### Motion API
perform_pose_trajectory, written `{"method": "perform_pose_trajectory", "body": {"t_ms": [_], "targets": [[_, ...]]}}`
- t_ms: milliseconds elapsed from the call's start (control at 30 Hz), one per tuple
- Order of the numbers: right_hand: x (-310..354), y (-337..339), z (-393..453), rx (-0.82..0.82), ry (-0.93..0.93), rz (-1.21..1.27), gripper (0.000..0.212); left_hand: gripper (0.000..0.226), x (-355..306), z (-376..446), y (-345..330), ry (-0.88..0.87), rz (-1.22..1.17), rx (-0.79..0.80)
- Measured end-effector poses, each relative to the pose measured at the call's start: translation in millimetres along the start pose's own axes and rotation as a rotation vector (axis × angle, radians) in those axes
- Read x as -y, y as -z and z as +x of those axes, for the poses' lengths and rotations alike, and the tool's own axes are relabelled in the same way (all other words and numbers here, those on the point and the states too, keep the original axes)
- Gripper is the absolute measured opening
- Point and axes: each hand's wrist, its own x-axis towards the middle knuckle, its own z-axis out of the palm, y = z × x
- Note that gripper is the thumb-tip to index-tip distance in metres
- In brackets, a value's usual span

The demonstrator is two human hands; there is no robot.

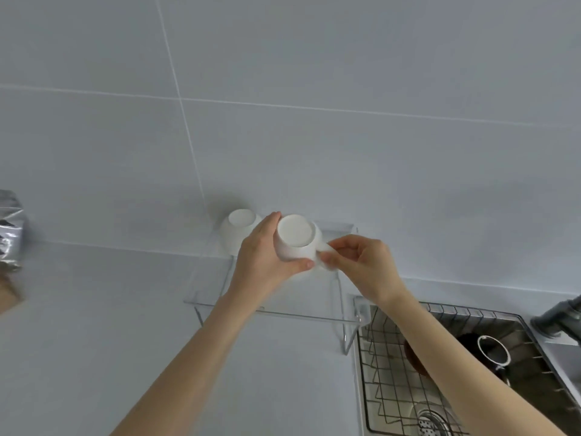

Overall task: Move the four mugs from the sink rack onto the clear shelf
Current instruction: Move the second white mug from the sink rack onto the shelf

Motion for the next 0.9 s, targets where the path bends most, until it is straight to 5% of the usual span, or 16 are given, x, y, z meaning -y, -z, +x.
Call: {"method": "perform_pose_trajectory", "body": {"t_ms": [533, 833, 900], "targets": [[-24, -116, 20, 0.164, -0.102, -0.048, 0.021, 0.059, 101, -18, 54, 0.242, -0.003, 0.023], [-30, -121, 23, 0.172, -0.129, -0.009, 0.006, 0.075, 104, -13, 56, 0.311, -0.039, 0.058], [-29, -118, 23, 0.214, -0.151, -0.001, 0.018, 0.075, 100, -12, 55, 0.315, -0.008, 0.069]]}}
